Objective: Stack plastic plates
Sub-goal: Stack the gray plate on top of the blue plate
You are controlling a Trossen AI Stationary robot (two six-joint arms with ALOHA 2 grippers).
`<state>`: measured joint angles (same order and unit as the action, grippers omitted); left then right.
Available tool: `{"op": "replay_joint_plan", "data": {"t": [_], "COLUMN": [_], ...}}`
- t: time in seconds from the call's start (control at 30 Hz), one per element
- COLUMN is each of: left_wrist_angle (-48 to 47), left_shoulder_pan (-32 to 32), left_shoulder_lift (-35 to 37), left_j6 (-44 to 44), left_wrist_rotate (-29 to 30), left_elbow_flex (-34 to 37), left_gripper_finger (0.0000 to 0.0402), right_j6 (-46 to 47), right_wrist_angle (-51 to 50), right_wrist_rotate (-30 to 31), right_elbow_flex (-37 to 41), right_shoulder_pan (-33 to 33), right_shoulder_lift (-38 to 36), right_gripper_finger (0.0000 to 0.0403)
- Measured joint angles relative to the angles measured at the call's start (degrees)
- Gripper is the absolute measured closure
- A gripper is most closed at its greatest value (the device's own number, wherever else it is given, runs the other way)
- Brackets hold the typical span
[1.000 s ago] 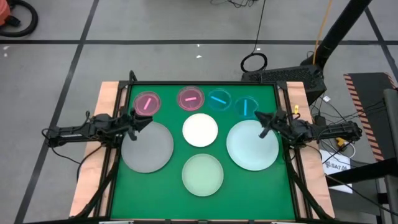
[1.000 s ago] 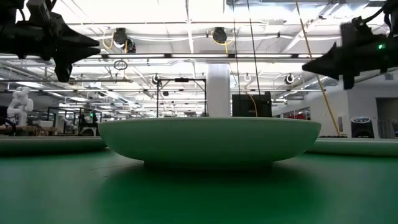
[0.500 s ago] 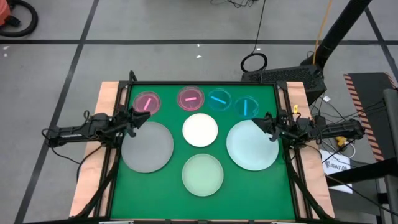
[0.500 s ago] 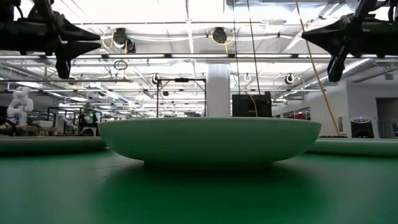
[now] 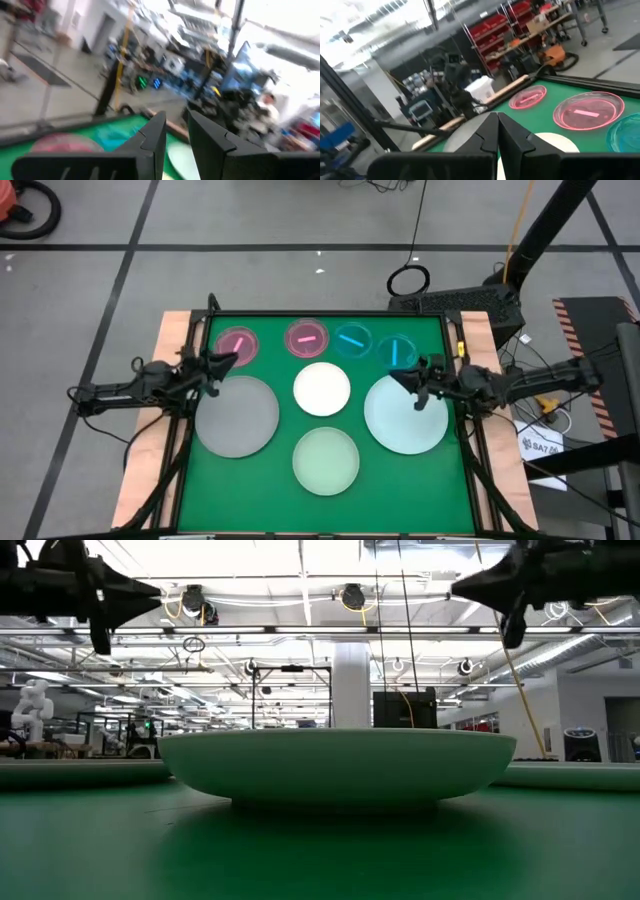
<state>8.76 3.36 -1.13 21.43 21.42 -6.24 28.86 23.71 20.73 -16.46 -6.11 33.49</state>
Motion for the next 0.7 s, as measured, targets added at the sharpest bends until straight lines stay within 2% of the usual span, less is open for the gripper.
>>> {"op": "replay_joint_plan", "data": {"t": [0.13,0.37,0.7], "left_wrist_angle": [6.56,16.56,17.19], "left_shoulder_pan": [0.0,0.0,0.04], "left_shoulder_lift": [0.0,0.02,0.0], "left_j6": [-4.86,-19.21,-34.34], "left_wrist_rotate": [3.67,3.78,5.01], "left_elbow_flex": [0.0,-0.09,-0.09], "left_gripper_finger": [0.0314,0.0314,0.0314], "right_j6": [-0.01,-2.93,-7.53], "right_wrist_angle": [-5.55,-13.22,-14.9], "right_wrist_rotate": [-0.02,-0.04,-0.02], "right_elbow_flex": [-6.08,-17.5,-30.65], "right_shoulder_pan": [0.0,0.0,-0.03], "right_shoulder_lift": [5.8,17.22,34.91], "right_gripper_finger": [0.0403,0.0403,0.0403]}}
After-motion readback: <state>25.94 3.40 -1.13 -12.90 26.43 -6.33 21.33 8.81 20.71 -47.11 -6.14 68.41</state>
